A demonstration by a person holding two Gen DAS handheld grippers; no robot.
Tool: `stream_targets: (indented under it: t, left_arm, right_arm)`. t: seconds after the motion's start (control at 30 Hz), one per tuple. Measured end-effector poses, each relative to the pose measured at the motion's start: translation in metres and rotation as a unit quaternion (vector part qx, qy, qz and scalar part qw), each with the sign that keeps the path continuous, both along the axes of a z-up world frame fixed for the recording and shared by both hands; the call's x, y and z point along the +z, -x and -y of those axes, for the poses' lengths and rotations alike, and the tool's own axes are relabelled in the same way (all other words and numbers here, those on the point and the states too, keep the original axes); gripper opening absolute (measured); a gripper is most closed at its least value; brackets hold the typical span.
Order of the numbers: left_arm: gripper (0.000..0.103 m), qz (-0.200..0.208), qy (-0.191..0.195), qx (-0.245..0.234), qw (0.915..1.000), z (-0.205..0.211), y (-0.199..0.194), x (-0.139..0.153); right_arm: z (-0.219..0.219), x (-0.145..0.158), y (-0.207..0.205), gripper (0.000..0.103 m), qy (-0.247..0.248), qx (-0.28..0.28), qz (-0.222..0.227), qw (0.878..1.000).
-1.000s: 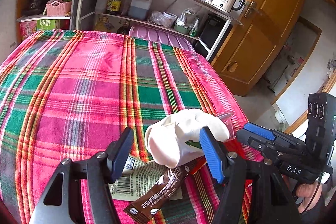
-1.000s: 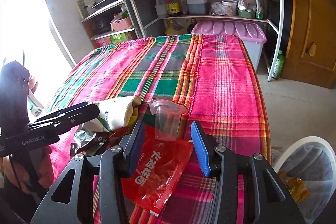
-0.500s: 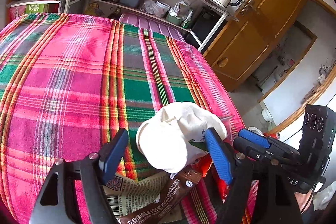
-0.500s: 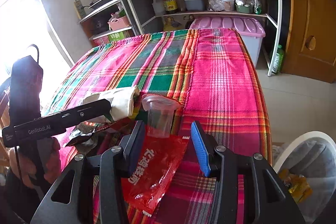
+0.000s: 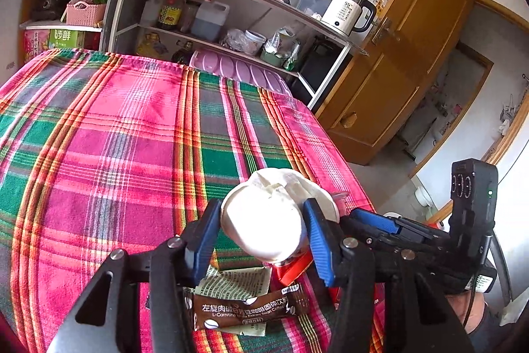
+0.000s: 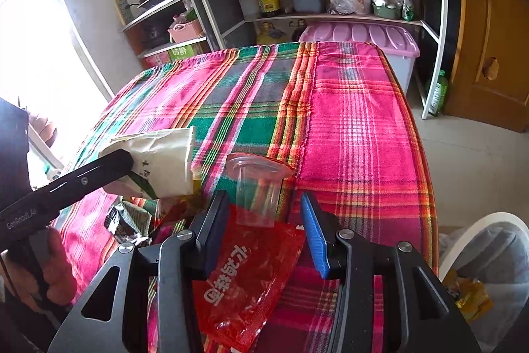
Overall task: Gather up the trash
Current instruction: 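Grasp the white carton with the left tool while the right tool grasps the clear cup and red packet, then carry the carton, cup and packet over the bin and open both tools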
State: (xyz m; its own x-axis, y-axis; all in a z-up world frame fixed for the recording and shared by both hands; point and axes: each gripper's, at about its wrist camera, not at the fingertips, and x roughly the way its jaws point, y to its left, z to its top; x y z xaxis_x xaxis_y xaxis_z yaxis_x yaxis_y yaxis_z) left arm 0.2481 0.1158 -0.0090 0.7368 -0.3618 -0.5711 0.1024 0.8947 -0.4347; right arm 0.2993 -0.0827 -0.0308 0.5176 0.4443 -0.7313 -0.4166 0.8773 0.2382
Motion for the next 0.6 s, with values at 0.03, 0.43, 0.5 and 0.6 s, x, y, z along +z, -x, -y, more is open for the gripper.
stream_targets:
  t: [0.03, 0.43, 0.5, 0.6]
  left_arm:
    - [0.053, 0.003, 0.000, 0.002, 1.0000, -0.001, 0.001, 0.001]
    - [0.052, 0.016, -0.008, 0.012, 0.9998, -0.001, 0.017, 0.010]
    - [0.052, 0.020, -0.011, 0.012, 0.9997, 0.002, 0.021, 0.012]
    - [0.052, 0.026, -0.017, 0.012, 0.9995, 0.007, 0.028, 0.017]
  right_arm:
    - [-0.001, -0.001, -0.001, 0.039, 0.000, 0.000, -0.002, 1.000]
    - [0.000, 0.009, 0.008, 0.027, 0.003, 0.005, 0.013, 1.000]
    - [0.003, 0.014, 0.014, 0.027, 0.000, 0.003, 0.020, 1.000]
    - [0.010, 0.021, 0.023, 0.027, -0.004, 0.001, 0.026, 1.000]
